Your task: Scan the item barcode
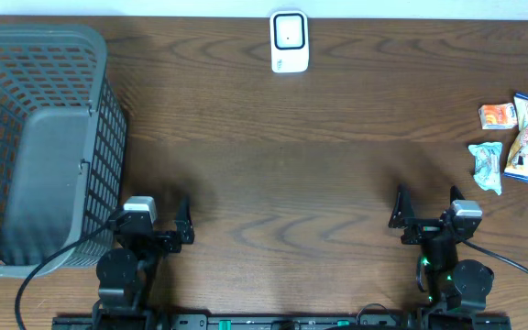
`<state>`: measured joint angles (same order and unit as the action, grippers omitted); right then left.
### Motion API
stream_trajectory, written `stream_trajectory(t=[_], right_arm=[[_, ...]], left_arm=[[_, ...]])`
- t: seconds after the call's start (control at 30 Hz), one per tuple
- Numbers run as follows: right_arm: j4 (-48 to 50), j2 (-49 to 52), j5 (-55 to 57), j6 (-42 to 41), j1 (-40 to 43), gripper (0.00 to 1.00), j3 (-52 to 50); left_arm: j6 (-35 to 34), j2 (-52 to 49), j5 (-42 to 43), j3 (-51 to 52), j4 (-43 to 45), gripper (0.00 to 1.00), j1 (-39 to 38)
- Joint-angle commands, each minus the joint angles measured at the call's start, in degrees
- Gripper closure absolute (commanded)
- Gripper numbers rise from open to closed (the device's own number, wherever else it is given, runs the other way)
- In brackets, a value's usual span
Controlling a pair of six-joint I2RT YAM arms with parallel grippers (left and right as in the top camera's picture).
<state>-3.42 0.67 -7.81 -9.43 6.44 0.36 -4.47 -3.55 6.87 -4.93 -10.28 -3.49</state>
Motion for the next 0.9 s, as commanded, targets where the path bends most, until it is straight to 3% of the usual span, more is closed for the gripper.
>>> stream_trajectory(t=[0.0,0.1,0.27,0.43,0.87], right_arm=[[-0.3,-0.3,0.6,-0.2,-0.5,0.01,0.0],[-0.3,-0.3,0.6,-0.2,-0.5,0.01,0.0],[-0.3,-0.3,0.6,-0.2,-0.5,0.01,0.0],[-0.3,-0.3,0.6,-0.2,-0.5,0.01,0.0],[-0.3,-0.3,0.6,-0.2,-0.5,0.01,0.0]], left_arm=[[0.3,0.7,-2.1,2.9,3.1,0.02,-0.1],[0.3,1.3,-4.0,4.8,7.8,0.02,-0.2],[0.3,2.8,-8.0,4.7,5.9,0.02,-0.2],[5.0,3.0,-7.4,4.7,6.0,0.02,-0.2],[6.6,3.5,-6.3,4.7,6.0,0.02,-2.7]])
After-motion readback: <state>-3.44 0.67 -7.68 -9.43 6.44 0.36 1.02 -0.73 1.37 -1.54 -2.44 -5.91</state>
